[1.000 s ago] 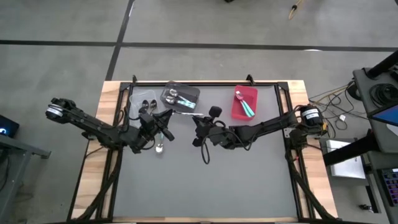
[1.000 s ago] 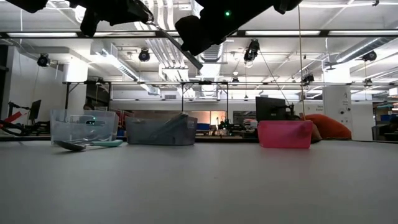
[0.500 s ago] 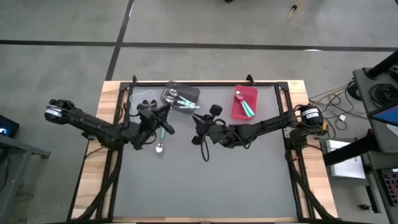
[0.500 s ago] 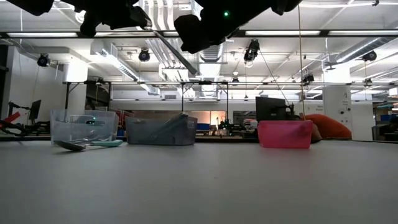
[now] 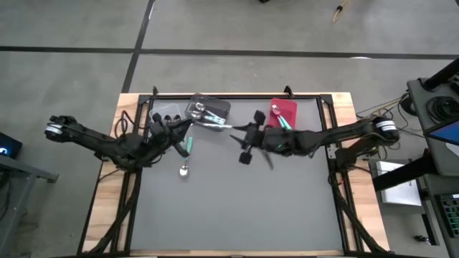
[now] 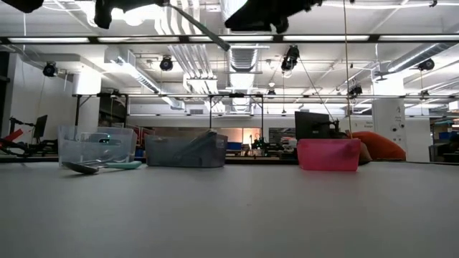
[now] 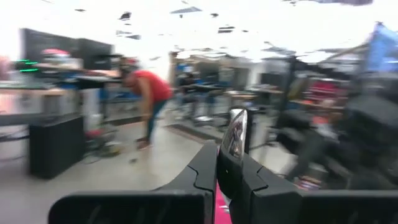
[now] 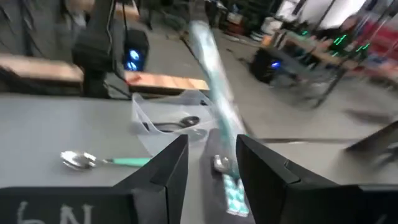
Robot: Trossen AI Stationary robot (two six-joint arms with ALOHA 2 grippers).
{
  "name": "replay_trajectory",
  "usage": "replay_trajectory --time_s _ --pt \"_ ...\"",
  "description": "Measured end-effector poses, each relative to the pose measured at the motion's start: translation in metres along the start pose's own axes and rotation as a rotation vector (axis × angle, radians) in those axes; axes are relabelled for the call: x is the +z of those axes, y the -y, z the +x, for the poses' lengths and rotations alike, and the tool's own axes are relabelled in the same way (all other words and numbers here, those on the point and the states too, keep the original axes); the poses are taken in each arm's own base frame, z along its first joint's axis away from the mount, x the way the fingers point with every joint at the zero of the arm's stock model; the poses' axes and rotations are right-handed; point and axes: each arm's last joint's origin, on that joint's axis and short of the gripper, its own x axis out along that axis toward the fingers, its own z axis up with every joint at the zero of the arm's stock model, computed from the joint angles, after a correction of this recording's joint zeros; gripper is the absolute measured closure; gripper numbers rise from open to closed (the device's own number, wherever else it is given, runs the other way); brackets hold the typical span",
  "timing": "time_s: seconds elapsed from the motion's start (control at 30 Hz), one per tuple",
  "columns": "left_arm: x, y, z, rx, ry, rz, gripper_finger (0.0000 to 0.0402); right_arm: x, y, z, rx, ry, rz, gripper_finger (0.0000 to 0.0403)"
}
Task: Sort silverware by color (type)
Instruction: Put the blue patterned spoon into the black bin
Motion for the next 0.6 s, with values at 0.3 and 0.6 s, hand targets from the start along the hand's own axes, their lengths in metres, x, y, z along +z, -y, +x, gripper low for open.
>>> replay_trajectory --time_s 0.3,0.6 --pt "-0.01 -0.019 -0.018 -0.17 0.038 -0.104 0.0401 -0.04 0.035 -0.031 0.272 0.189 0.397 0.0274" --pt "-0.016 -0.029 -0.026 -0.195 0.131 -0.228 0.0401 -0.053 0.039 -0.02 0.345 0.284 0.629 0.0274"
